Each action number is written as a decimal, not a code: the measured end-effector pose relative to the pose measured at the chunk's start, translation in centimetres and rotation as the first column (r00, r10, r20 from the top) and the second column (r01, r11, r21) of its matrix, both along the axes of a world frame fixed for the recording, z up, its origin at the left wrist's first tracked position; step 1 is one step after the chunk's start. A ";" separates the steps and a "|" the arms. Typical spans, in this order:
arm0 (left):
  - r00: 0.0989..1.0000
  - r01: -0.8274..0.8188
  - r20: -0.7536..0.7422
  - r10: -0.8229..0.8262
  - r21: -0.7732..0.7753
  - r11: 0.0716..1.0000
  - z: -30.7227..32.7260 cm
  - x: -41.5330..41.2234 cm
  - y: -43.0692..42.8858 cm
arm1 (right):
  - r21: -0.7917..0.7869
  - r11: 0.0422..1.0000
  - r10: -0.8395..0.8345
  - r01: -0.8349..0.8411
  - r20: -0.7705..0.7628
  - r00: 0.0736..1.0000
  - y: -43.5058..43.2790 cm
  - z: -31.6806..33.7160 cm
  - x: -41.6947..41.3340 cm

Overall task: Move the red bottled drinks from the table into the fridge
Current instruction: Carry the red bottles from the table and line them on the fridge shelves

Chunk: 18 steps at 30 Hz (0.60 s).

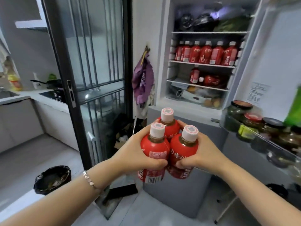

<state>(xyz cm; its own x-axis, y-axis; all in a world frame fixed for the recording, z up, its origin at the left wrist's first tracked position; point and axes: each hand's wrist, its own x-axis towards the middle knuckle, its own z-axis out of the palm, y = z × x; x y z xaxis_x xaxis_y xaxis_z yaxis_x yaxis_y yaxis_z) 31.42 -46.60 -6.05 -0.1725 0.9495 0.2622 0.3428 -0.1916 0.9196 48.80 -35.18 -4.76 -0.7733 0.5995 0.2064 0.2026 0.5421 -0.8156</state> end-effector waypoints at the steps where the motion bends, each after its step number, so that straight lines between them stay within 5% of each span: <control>1: 1.000 0.011 -0.010 -0.011 0.003 1.000 0.0 0.1 1.8 | 0.006 1.000 -0.006 0.006 0.001 1.000 1.7 0.0 0.2; 18: 0.967 0.255 -0.036 -0.253 0.039 0.966 3.9 -3.5 40.2 | 0.026 0.947 -0.318 0.320 -0.070 0.946 34.8 2.9 -1.7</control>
<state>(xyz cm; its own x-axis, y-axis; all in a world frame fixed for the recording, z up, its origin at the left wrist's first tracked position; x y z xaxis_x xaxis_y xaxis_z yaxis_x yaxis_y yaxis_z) 27.89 -6.40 -2.12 0.0814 0.9490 0.3046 0.3053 -0.3147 0.8988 47.15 -0.34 -1.84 -0.5274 0.8039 0.2750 0.3179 0.4869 -0.8136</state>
